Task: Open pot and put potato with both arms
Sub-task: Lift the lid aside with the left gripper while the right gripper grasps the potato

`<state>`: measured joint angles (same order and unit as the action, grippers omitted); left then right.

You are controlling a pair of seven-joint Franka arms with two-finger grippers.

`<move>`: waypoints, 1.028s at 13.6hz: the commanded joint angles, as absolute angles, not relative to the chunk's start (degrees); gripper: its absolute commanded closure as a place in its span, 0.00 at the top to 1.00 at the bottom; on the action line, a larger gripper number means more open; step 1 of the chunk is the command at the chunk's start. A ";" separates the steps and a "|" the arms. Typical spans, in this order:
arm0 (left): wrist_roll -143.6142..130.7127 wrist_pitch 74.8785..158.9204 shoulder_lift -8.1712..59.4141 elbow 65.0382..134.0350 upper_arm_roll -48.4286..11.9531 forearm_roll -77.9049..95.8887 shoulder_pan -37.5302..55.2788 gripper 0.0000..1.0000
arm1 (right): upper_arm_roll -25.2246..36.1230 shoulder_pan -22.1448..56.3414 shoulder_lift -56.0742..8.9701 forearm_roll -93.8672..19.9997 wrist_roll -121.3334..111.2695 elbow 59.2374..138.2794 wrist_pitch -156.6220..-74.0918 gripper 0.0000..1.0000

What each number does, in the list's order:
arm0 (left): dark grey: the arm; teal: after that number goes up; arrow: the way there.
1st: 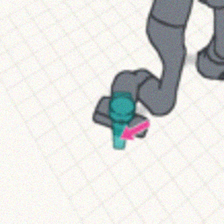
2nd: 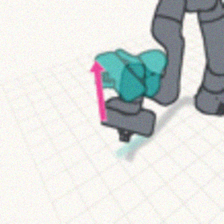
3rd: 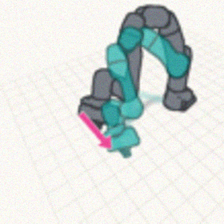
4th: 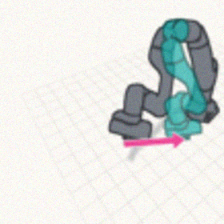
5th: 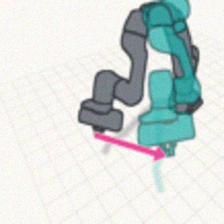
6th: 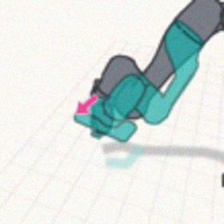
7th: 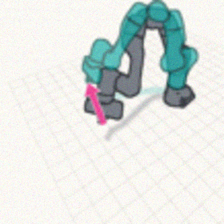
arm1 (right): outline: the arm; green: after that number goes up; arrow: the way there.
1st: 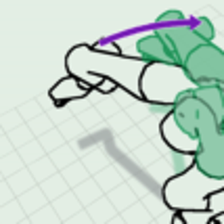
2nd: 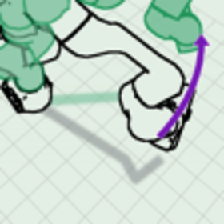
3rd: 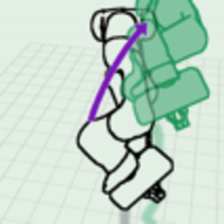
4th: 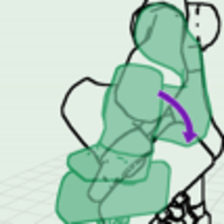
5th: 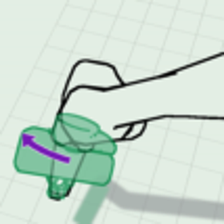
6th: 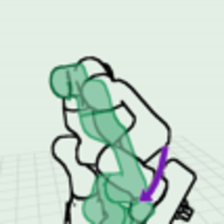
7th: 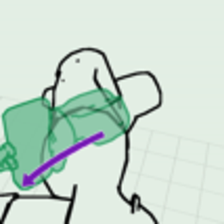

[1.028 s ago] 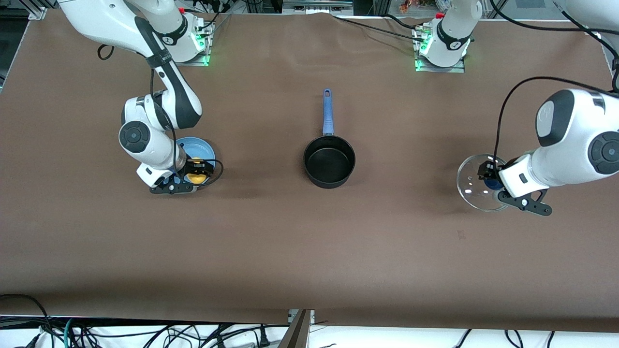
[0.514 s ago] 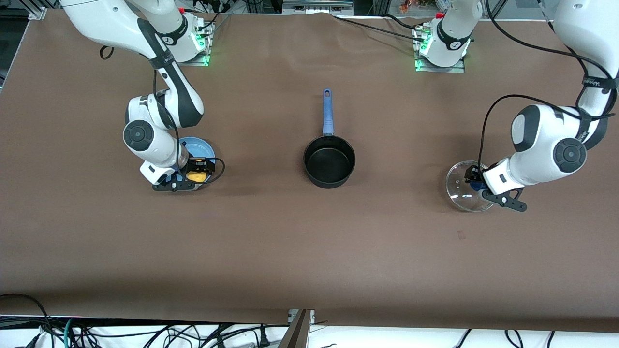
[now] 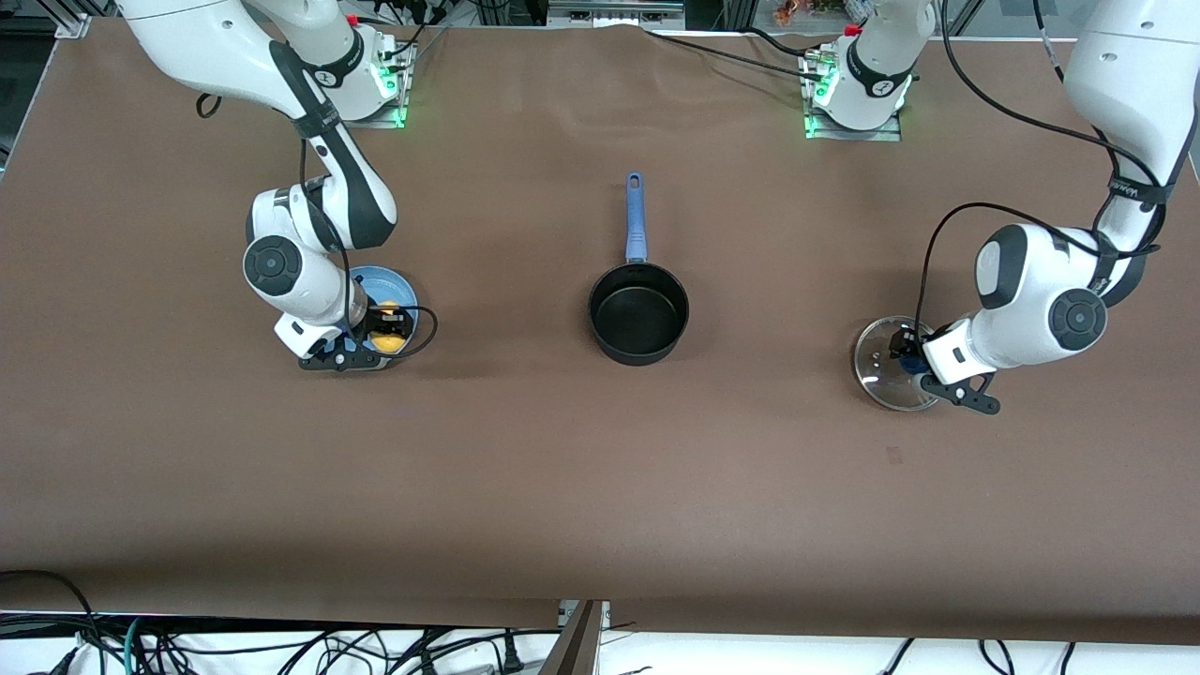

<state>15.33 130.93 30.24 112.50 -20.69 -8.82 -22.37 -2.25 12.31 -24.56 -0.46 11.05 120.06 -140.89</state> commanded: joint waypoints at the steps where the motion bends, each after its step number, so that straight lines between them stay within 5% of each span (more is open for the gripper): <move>1: 16.44 132.89 31.63 112.24 -20.92 -10.11 -23.03 0.32 | -2.20 12.48 -24.17 -1.41 11.16 120.85 -141.50 0.32; 2: 16.44 132.98 31.99 112.15 -20.92 -10.11 -23.03 0.42 | -2.20 12.48 -23.73 -1.41 11.25 120.68 -141.16 0.29; 3: 16.44 132.98 31.91 112.06 -20.92 -10.11 -23.03 0.81 | -2.28 12.48 -23.47 -1.41 11.34 120.33 -140.20 0.29; 4: 16.44 132.28 31.47 111.97 -20.92 -10.11 -23.03 1.00 | -2.29 12.57 -22.86 -1.41 11.34 119.89 -139.14 0.28; 9: 15.47 122.72 25.33 108.91 -21.62 -9.32 -22.94 1.00 | -5.26 12.66 -18.73 -1.32 15.01 114.36 -127.56 0.28; 14: 13.02 102.62 16.98 99.08 -23.20 -5.46 -22.68 1.00 | -13.96 13.88 -18.98 -1.23 31.07 100.92 -115.15 0.28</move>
<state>14.66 110.50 20.46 102.75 -21.90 -7.57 -22.47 -11.44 12.94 -17.98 -0.58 25.00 106.33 -118.89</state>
